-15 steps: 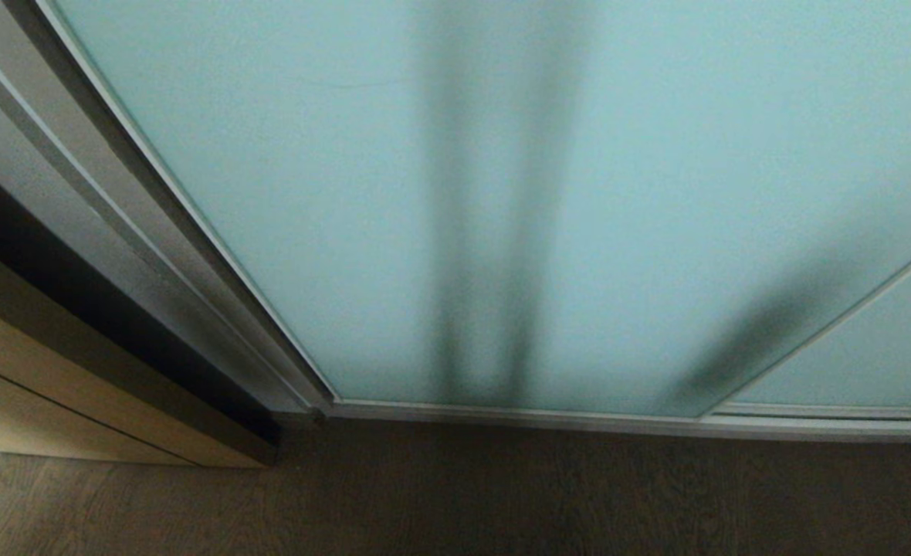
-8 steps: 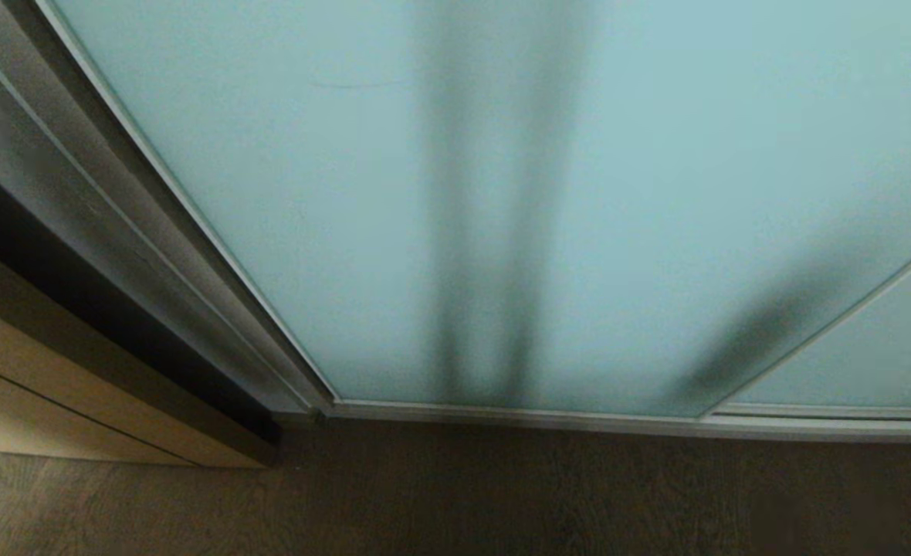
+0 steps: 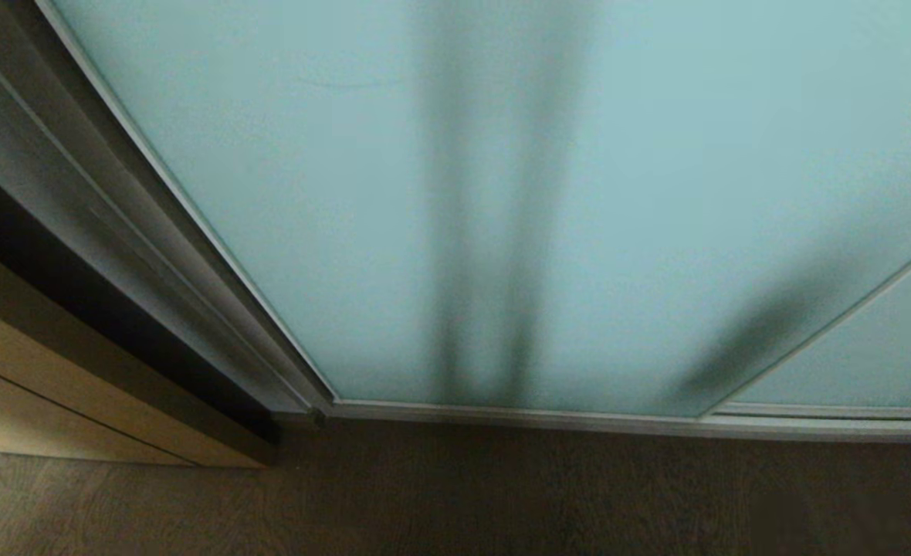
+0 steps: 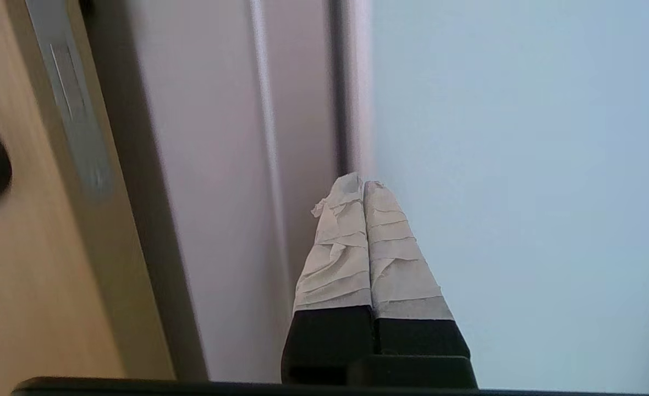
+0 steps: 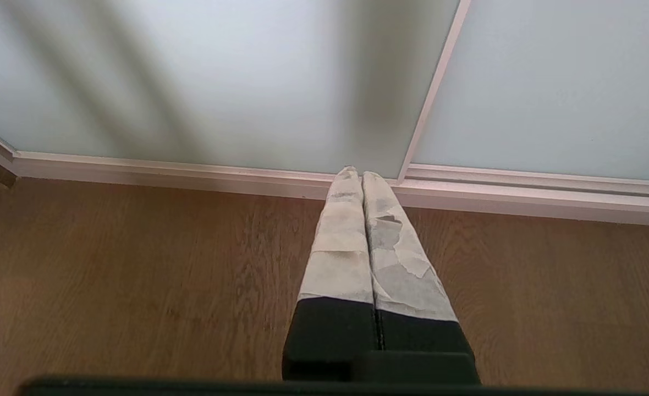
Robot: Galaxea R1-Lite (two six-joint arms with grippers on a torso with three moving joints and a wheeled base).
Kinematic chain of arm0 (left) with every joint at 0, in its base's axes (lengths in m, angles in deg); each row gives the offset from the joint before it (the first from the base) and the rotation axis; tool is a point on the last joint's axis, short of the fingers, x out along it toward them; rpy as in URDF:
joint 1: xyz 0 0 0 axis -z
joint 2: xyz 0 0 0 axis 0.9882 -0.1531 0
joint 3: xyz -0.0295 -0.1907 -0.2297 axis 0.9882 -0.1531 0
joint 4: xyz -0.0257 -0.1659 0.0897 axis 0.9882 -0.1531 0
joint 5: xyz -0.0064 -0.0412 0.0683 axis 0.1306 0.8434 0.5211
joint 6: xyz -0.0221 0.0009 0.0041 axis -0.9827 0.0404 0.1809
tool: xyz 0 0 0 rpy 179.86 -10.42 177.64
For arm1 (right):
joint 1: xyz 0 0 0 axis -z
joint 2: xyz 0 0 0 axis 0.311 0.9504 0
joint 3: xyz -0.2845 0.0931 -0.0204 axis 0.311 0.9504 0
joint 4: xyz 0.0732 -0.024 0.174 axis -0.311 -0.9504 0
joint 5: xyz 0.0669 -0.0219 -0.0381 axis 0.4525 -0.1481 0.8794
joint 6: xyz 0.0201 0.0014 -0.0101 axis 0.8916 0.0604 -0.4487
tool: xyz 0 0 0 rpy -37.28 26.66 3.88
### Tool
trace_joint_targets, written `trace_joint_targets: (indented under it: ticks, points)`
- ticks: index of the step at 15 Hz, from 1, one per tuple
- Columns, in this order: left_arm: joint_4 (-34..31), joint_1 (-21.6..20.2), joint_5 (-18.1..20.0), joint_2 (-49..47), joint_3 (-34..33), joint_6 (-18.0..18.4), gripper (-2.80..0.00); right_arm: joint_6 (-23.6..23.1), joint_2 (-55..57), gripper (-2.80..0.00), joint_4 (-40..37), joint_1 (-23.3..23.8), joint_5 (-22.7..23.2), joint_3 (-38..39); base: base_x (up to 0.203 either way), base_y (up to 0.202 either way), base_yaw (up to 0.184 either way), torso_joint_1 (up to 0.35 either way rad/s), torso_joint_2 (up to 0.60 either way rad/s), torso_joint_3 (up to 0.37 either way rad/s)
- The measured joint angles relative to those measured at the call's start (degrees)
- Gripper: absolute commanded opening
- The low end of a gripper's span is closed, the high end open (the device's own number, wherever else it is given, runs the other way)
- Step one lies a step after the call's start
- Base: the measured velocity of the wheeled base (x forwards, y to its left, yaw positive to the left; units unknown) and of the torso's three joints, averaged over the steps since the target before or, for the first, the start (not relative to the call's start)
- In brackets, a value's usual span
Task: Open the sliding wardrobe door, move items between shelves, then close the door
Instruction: Close the door, then open the door
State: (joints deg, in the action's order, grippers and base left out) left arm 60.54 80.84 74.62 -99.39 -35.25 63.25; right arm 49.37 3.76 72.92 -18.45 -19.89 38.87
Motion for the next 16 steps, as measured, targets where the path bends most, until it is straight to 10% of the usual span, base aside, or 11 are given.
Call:
trace_joint_targets:
  ticks: [8, 16]
  points:
    - [23.83, 0.0, -4.43, -18.05, 2.4, 2.58, -2.8, 0.0, 0.02, -2.8, -0.02, 0.0, -0.02, 0.0, 0.0, 0.0, 0.0, 0.0, 0.0, 0.0]
    - [20.0, 0.05, -6.01, -25.73, 6.3, -1.16, -2.8, 0.0, 0.02, -2.8, 0.02, 0.0, 0.0, 0.0, 0.0, 0.0, 0.0, 0.0, 0.0, 0.0]
